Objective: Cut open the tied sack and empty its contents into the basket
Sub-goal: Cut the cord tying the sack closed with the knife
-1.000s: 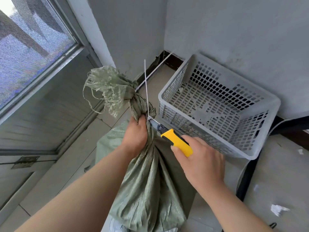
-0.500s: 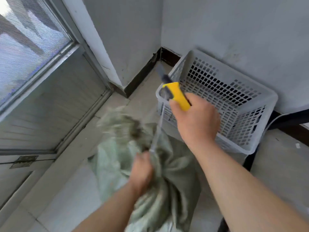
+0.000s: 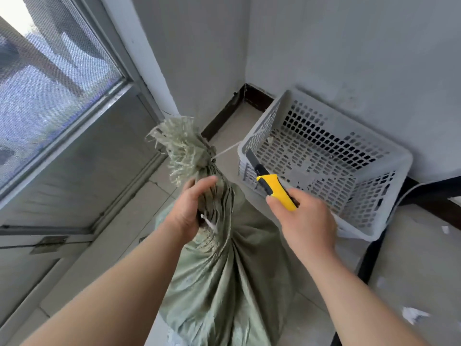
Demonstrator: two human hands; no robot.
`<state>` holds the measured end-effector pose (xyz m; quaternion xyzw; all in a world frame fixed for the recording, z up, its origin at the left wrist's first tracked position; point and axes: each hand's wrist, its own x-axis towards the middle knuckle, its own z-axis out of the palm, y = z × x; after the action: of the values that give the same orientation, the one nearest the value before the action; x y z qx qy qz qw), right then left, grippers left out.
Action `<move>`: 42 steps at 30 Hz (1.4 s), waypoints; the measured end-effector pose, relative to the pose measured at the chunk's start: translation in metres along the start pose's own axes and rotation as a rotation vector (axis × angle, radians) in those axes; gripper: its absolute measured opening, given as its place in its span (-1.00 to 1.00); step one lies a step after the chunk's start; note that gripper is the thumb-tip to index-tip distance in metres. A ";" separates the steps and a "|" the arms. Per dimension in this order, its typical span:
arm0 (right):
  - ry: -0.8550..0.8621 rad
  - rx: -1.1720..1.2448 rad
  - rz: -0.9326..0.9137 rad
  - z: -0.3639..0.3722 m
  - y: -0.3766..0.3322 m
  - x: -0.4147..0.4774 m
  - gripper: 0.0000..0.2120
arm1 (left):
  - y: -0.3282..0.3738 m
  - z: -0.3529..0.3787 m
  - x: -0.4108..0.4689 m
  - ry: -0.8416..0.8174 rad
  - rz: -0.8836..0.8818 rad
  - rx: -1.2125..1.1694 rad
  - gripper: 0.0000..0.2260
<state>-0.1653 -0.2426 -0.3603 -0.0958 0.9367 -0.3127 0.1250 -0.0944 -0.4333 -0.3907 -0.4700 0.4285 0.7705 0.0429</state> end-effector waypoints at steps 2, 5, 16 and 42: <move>-0.016 0.032 -0.030 -0.006 -0.005 0.001 -0.65 | 0.010 0.005 0.001 0.033 0.002 0.057 -0.13; -0.012 0.091 -0.068 -0.016 -0.012 0.002 -0.66 | 0.026 0.014 -0.004 0.165 0.062 0.161 -0.35; -0.034 0.178 -0.131 -0.030 -0.014 0.008 -0.73 | 0.029 0.032 -0.007 0.424 0.183 0.129 -0.53; -0.093 0.445 0.161 -0.035 -0.029 0.010 -0.76 | 0.054 0.030 -0.042 -0.031 0.402 0.607 -0.54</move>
<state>-0.1822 -0.2489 -0.3173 -0.0052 0.8426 -0.4955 0.2106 -0.1170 -0.4314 -0.3194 -0.3305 0.7206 0.6085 0.0349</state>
